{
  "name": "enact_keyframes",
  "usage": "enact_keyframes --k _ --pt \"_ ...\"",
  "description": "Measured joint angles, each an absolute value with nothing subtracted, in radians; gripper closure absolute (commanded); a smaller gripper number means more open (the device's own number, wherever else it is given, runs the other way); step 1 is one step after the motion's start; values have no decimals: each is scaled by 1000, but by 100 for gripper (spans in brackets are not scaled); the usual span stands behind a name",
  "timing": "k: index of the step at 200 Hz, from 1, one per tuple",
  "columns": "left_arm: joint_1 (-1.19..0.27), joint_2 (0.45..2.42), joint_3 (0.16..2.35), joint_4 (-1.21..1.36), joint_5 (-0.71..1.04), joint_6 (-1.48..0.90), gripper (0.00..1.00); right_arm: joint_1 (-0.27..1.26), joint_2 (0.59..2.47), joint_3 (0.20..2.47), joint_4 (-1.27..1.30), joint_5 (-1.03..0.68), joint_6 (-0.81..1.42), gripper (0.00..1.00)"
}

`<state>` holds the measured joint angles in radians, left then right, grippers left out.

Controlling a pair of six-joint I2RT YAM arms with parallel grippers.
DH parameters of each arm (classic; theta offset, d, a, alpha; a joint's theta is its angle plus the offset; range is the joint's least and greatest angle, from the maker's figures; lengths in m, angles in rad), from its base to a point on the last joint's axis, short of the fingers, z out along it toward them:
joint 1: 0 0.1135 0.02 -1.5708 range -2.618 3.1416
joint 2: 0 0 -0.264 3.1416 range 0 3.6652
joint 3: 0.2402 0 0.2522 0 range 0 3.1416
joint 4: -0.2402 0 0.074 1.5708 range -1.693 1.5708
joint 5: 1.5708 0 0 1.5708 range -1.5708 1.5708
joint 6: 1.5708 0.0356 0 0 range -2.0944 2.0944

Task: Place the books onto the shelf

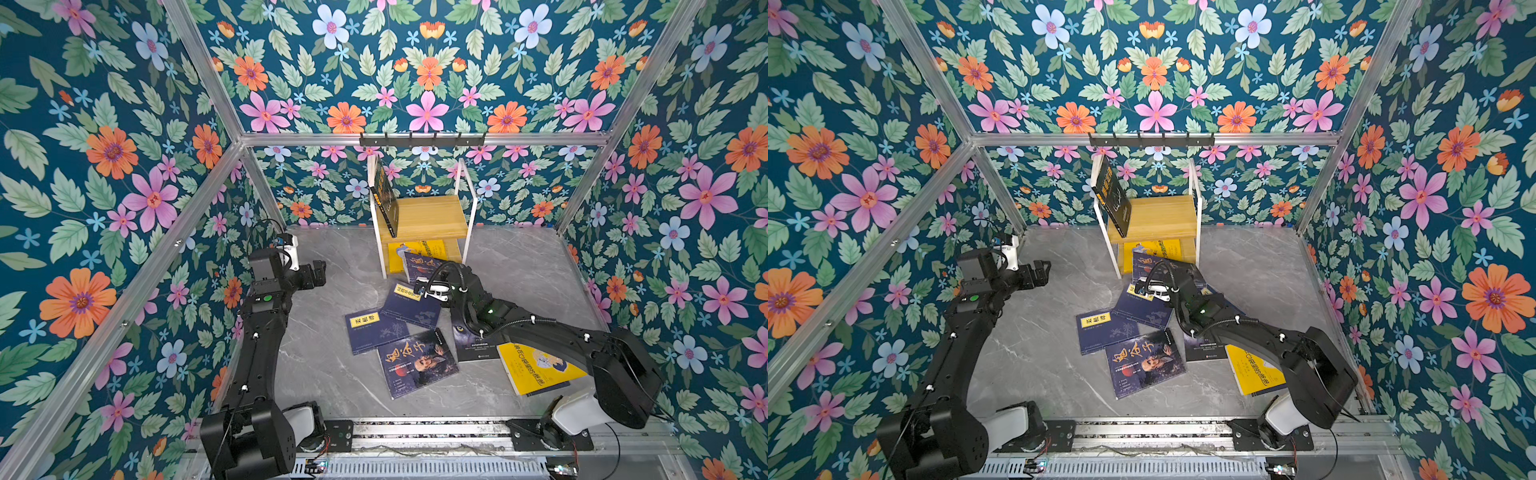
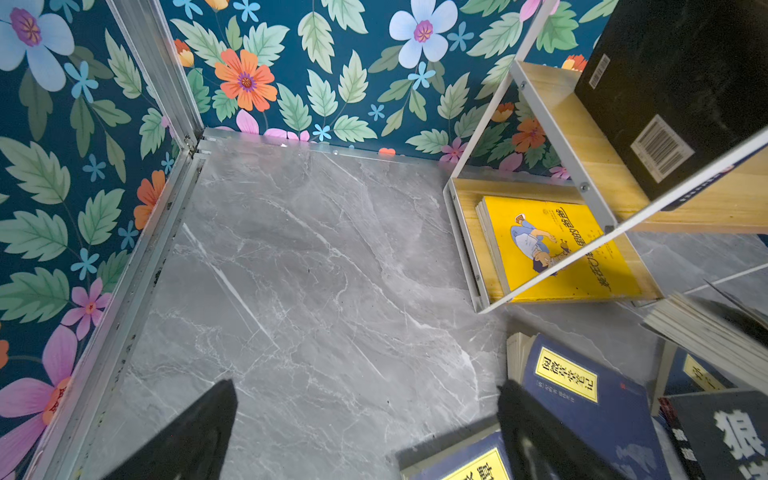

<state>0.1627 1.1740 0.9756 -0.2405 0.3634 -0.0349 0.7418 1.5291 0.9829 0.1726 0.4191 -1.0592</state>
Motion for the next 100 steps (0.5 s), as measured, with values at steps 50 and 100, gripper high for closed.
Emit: enact_keyframes --k 50,100 --pt "163 1174 979 -240 358 -28 0 697 1676 1065 271 384 -1123 100" --pt "173 1170 982 -241 384 -32 0 675 1855 1173 372 368 -1185 100"
